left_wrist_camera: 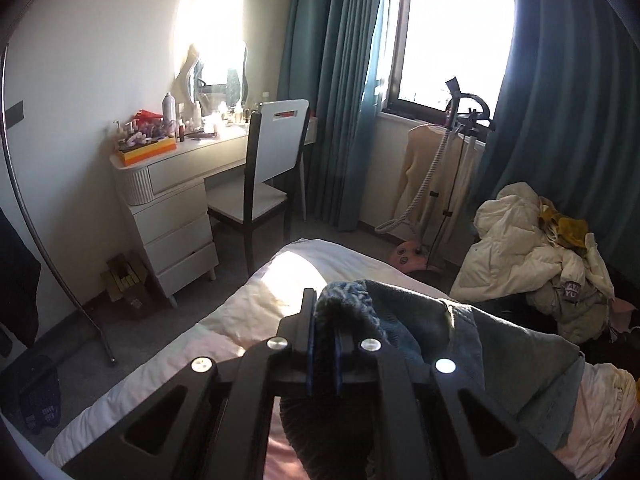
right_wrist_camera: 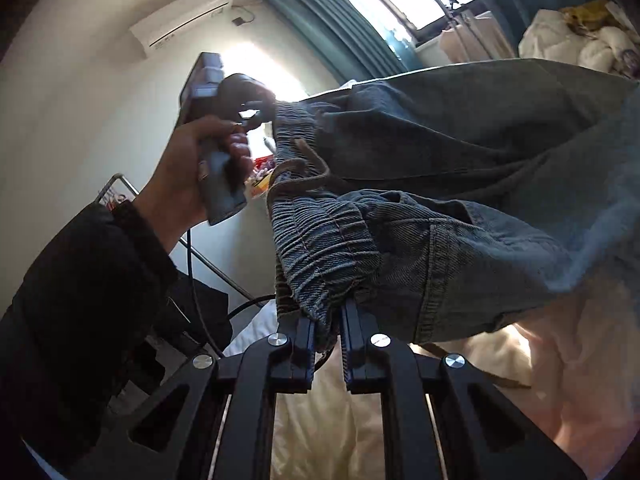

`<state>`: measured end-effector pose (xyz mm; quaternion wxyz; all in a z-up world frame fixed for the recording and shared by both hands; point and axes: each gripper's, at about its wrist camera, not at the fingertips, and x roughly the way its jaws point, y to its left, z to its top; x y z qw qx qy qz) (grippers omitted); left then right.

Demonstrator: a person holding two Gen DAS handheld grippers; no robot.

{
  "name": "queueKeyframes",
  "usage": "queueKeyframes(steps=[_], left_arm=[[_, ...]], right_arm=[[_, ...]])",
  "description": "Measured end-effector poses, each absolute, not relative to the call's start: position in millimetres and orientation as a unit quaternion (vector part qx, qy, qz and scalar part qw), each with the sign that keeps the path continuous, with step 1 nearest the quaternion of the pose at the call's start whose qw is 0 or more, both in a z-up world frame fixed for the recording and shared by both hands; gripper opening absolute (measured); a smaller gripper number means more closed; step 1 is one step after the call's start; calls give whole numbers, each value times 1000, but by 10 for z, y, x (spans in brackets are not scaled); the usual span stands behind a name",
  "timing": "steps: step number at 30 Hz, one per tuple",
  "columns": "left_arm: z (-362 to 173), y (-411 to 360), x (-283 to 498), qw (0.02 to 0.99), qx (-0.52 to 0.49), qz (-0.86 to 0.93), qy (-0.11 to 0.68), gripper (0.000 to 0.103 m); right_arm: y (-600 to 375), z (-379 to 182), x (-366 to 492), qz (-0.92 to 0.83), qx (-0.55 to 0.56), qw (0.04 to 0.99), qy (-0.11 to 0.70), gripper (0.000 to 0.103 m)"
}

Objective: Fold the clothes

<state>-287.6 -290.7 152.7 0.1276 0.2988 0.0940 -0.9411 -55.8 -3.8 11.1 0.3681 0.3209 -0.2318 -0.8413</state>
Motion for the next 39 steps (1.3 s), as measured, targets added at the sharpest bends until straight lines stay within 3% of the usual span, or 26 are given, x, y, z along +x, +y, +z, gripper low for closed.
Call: queueKeyframes(steps=[13, 21, 27, 30, 31, 39], left_arm=[[-41, -3842, -4149, 95, 379, -917, 79, 7], [-322, -3866, -4064, 67, 365, -923, 98, 8], [-69, -3811, -3732, 72, 378, -919, 80, 29], [58, -3872, -3382, 77, 369, -922, 94, 55], [95, -3896, -3248, 83, 364, -922, 101, 60], [298, -3464, -2344, 88, 347, -926, 119, 60]], right_arm=[[-1375, -914, -1570, -823, 367, 400, -169, 13], [-1509, -1165, -1689, -830, 376, 391, -132, 16], [-1434, -1030, -1785, -828, 389, 394, -91, 29], [-1446, -925, -1735, -822, 399, 398, -78, 51], [-1427, -883, -1703, -821, 401, 400, -73, 63], [-1053, -371, -1253, -848, 370, 377, -51, 67]])
